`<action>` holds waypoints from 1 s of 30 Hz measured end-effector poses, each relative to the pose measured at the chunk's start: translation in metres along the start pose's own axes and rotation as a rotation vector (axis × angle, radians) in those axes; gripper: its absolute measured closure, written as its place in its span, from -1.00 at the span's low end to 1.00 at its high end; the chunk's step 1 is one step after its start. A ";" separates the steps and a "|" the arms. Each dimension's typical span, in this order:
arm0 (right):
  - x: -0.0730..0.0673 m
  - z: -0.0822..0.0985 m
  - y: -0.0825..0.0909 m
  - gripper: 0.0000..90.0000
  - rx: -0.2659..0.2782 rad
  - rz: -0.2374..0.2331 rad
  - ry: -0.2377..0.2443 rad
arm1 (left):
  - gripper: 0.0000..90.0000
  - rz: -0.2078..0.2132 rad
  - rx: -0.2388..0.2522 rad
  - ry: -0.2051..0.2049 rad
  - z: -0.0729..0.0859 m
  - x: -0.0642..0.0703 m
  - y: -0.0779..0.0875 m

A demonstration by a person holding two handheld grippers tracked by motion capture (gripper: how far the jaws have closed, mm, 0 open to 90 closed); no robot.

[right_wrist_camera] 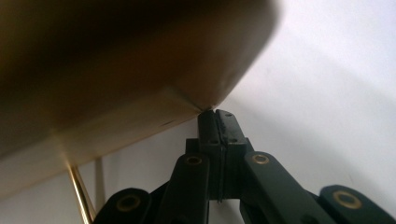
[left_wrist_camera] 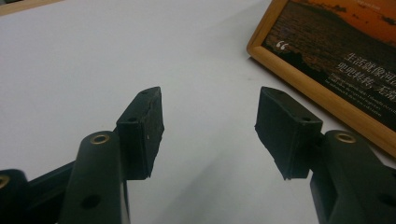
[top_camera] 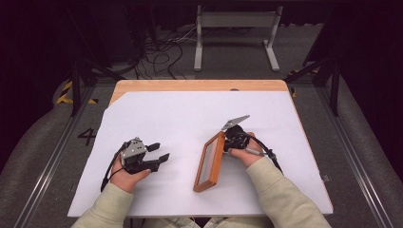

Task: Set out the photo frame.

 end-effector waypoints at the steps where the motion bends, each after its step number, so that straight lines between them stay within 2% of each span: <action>1: 0.000 -0.003 -0.003 1.00 -0.001 -0.005 0.002 | -0.07 0.000 0.001 0.000 0.000 0.000 0.000; 3: 0.000 -0.008 -0.008 1.00 -0.005 -0.016 0.007 | -0.06 -0.003 0.001 0.001 0.000 0.001 -0.002; 6: 0.001 -0.015 -0.015 1.00 0.002 -0.031 0.012 | -0.05 0.004 -0.006 -0.027 0.000 0.004 -0.003; 11: 0.000 -0.027 -0.027 1.00 -0.010 -0.054 0.027 | -0.01 0.012 -0.008 -0.031 0.000 0.004 -0.002; 15: -0.002 -0.030 -0.032 1.00 0.008 -0.090 0.067 | 0.00 0.024 -0.012 -0.040 -0.001 0.006 -0.004; 18: -0.002 -0.030 -0.030 1.00 0.014 -0.093 0.070 | 0.02 0.028 -0.010 -0.042 -0.001 0.007 -0.005; 21: -0.003 -0.029 -0.020 0.97 0.007 -0.028 0.070 | 0.02 0.028 -0.004 -0.035 -0.002 0.005 -0.005; 27: -0.010 -0.026 0.006 0.67 0.011 0.041 0.045 | -0.01 0.027 0.011 -0.004 -0.004 0.002 -0.004; 30: -0.014 -0.024 0.017 0.47 0.010 0.065 0.022 | -0.04 0.019 0.010 -0.005 -0.005 0.001 -0.003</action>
Point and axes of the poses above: each handheld gripper's, and its own axes: y roughly backward along the jaws, z roughly out of its underside, x roughly to its right, the point moved 1 cm from there along -y, roughly forward along the jaws, and after that the axes turned 14 degrees about -z, right-handed, at the moved point
